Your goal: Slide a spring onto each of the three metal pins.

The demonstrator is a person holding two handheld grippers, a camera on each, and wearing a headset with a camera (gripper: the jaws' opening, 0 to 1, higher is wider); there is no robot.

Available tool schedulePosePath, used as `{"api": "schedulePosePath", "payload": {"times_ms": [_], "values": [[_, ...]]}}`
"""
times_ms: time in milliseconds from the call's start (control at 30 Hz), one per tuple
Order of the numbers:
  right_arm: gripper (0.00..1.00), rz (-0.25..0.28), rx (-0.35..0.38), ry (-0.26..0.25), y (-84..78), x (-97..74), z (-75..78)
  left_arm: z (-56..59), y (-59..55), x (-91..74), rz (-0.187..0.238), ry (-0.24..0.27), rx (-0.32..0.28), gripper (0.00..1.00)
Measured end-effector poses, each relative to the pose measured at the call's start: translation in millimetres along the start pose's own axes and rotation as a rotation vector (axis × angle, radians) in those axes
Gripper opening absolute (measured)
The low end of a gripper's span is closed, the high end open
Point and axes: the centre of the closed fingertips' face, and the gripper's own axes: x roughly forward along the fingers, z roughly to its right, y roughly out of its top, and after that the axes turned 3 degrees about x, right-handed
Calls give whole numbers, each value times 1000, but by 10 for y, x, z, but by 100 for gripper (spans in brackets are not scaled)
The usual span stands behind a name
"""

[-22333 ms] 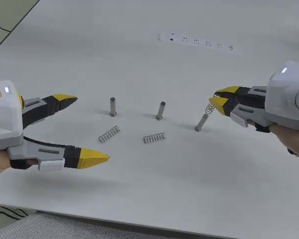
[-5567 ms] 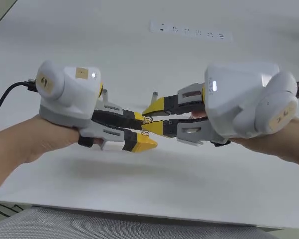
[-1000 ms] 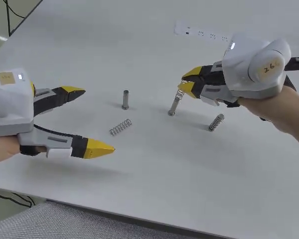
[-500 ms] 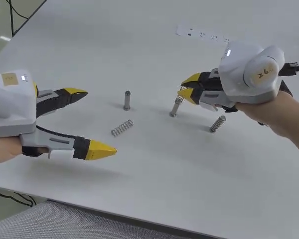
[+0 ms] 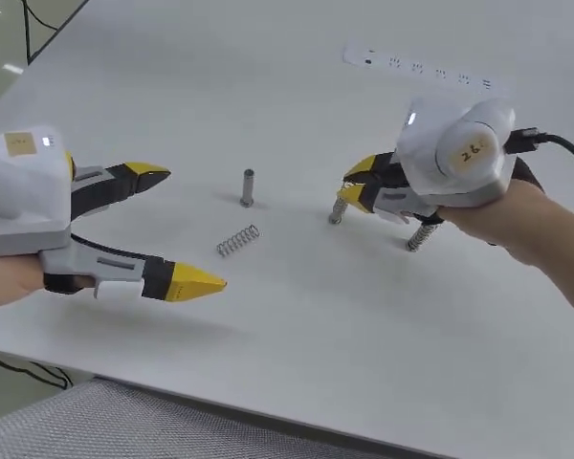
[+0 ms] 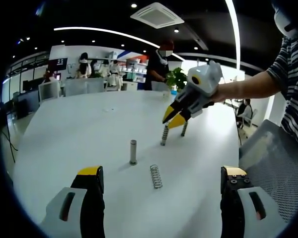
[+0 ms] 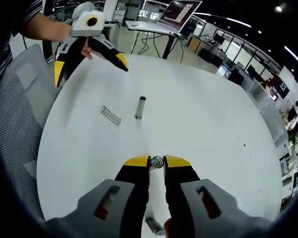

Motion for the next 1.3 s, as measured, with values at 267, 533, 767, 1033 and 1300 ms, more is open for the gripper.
{"api": "schedulePosePath", "payload": {"times_ms": [267, 533, 767, 1033, 1300], "values": [[12, -30, 23, 22, -104, 74, -55, -24, 13, -1, 8, 3, 0, 97], [13, -6, 53, 25, -94, 74, -62, -22, 2, 1, 2, 1, 1, 97], [13, 0, 50, 30, -72, 80, -81, -18, 15, 13, 3, 0, 2, 97], [15, -4, 62, 27, -90, 84, -93, -15, 25, 2, 2, -1, 2, 97], [17, -1, 67, 17, -84, 42, -62, 4, 34, 9, 0, -3, 4, 97]]}}
